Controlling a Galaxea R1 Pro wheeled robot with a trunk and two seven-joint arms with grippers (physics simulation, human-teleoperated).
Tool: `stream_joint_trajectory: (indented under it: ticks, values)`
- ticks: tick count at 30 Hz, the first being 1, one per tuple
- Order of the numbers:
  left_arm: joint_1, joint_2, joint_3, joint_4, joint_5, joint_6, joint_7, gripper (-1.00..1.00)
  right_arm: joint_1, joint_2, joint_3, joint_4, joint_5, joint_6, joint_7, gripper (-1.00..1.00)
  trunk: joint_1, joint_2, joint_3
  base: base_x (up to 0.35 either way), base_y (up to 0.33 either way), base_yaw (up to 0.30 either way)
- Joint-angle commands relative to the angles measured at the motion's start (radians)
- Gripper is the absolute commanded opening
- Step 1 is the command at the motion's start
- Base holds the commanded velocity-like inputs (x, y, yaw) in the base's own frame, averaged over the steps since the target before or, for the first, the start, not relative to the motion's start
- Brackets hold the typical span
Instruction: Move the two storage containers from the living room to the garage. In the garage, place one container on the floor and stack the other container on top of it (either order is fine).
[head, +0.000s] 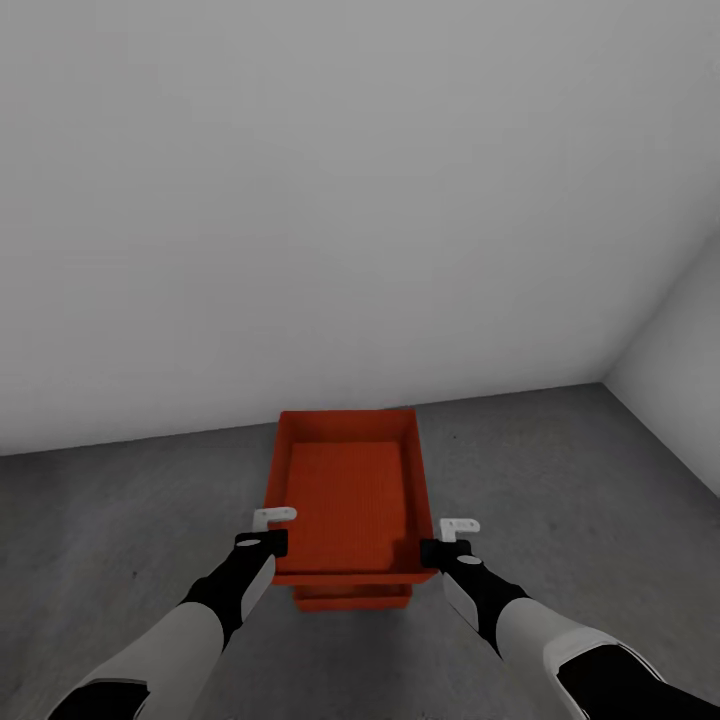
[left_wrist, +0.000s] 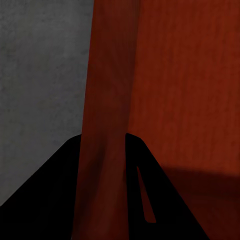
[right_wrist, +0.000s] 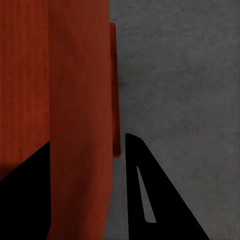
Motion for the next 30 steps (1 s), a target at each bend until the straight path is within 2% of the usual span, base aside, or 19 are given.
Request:
stream_joint_trajectory:
  ticks: [1,30]
  values:
    - [-0.001,0.001,0.019,-0.003,-0.015,0.009,0.050,-1.00,-0.001,-0.020,-0.025,0.000,-0.004,-0.005,-0.029,-1.00,0.000,-0.001,-0.001,-0.001,0.000,0.000]
    - [-0.001,-0.001,0.019,-0.003,-0.013,0.009,0.050,-1.00,-0.001,-0.020,-0.026,0.000,-0.003,-0.005,-0.029,-1.00,0.000,-0.001,-0.001,0.000,0.000,0.000]
